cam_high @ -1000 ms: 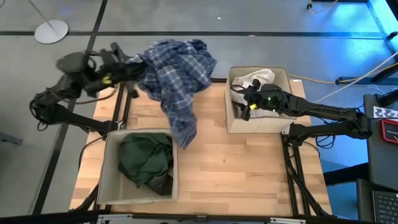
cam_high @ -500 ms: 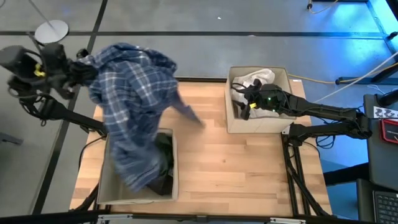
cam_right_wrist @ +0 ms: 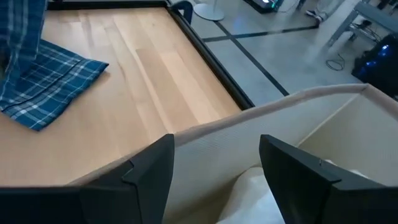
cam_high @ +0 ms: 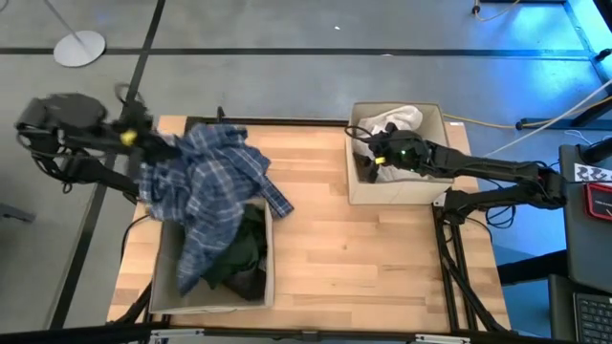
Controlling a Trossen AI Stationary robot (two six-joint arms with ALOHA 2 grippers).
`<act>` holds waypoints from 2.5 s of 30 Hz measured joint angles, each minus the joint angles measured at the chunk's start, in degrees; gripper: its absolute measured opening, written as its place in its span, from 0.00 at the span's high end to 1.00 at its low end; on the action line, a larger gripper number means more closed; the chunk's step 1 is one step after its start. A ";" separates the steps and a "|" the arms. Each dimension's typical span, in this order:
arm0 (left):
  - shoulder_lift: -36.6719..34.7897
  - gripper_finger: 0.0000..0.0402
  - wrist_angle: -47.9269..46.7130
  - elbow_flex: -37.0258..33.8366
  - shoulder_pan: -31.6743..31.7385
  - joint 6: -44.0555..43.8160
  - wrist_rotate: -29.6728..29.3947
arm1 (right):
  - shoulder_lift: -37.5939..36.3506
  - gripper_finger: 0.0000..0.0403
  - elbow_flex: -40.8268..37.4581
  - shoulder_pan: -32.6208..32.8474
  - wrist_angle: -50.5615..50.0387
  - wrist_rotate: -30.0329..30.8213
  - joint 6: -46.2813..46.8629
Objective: Sort clothes
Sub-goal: Put the blue polo shirt into the left laundry organizer
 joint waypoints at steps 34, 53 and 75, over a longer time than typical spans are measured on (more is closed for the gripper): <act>16.61 0.94 16.59 -46.26 -22.53 -14.59 7.29 | 1.46 0.41 -0.07 -0.04 -0.49 5.20 -0.25; 19.86 0.92 38.17 -65.05 -22.91 -12.64 11.29 | 0.15 0.41 -0.07 0.01 -0.44 5.19 -0.23; 8.76 0.60 36.13 -57.84 -22.39 -19.55 19.07 | -2.52 0.41 -0.10 0.64 6.14 -1.28 -0.43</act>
